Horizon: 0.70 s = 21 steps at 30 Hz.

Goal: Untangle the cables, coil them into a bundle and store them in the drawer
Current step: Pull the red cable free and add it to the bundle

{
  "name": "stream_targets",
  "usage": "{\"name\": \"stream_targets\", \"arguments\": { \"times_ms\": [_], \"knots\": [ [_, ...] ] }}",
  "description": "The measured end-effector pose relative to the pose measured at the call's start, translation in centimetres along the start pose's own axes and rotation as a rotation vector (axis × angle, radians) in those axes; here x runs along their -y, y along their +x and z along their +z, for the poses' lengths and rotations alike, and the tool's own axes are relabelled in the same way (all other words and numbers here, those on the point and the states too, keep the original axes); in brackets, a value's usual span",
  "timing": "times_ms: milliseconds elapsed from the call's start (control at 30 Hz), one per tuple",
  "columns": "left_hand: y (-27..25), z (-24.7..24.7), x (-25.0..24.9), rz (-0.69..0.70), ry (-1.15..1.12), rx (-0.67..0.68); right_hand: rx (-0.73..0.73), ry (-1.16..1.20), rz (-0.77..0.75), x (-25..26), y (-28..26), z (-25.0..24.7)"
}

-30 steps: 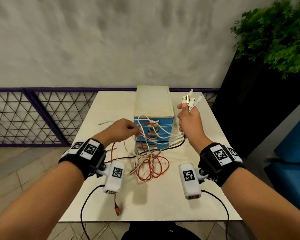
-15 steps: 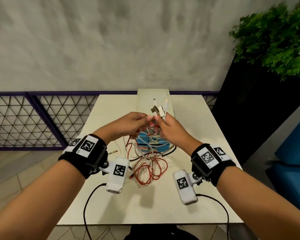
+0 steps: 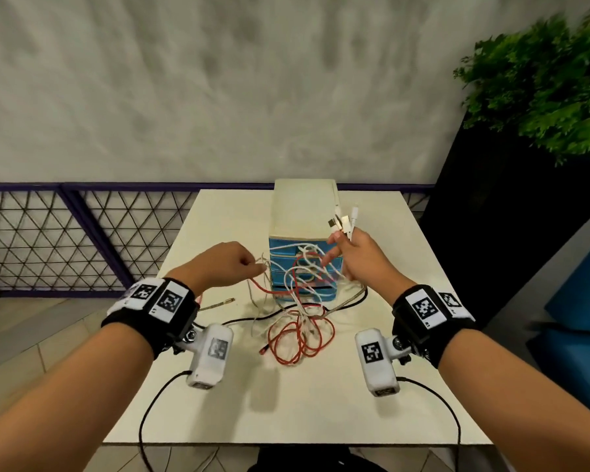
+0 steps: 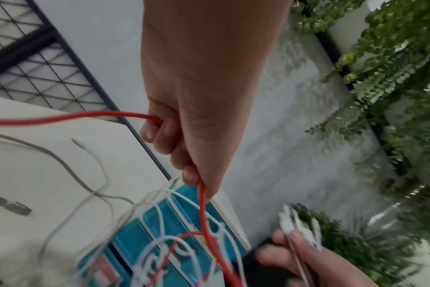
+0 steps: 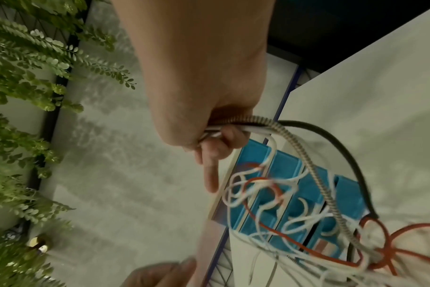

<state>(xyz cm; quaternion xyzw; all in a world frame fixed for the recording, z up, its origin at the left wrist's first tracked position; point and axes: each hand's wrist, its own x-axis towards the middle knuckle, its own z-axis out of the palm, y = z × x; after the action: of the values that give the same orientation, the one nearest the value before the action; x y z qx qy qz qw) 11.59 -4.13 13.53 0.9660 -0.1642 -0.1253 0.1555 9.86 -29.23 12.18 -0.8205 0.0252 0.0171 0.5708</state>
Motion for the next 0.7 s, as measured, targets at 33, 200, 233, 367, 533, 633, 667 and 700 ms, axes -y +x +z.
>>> {"name": "stream_targets", "arguments": {
  "times_ms": [33,200,233,367,533,633,667,700],
  "knots": [
    [0.2,0.3,-0.7,0.035,-0.006,-0.028,0.053,0.01,0.008,0.3,-0.3,0.5],
    [1.2,1.1,-5.0,0.11,-0.21,-0.096,0.201,0.022,0.042,1.6,-1.6,3.5],
    [1.2,1.1,-5.6,0.123,-0.277,-0.09,0.203,0.055,0.042,1.8,-1.8,3.8],
    [0.9,1.1,-5.7,0.082,-0.658,-0.029,0.111,0.053,0.033,2.0,-1.5,3.1],
    [0.4,0.9,-2.2,-0.018,-0.598,0.03,-0.047,0.028,-0.016,0.8,-0.5,0.6],
    [0.2,1.1,-0.7,-0.024,-0.258,0.021,-0.074,-0.051,0.007,0.1,-0.3,-0.6],
    [0.2,1.1,-0.6,-0.021,-0.125,0.003,-0.072,-0.092,-0.007,-0.2,-0.2,-0.5],
    [0.0,1.0,-1.0,-0.013,-0.007,-0.032,-0.068,-0.114,-0.026,-0.4,-0.2,-0.4]
  ]
}}
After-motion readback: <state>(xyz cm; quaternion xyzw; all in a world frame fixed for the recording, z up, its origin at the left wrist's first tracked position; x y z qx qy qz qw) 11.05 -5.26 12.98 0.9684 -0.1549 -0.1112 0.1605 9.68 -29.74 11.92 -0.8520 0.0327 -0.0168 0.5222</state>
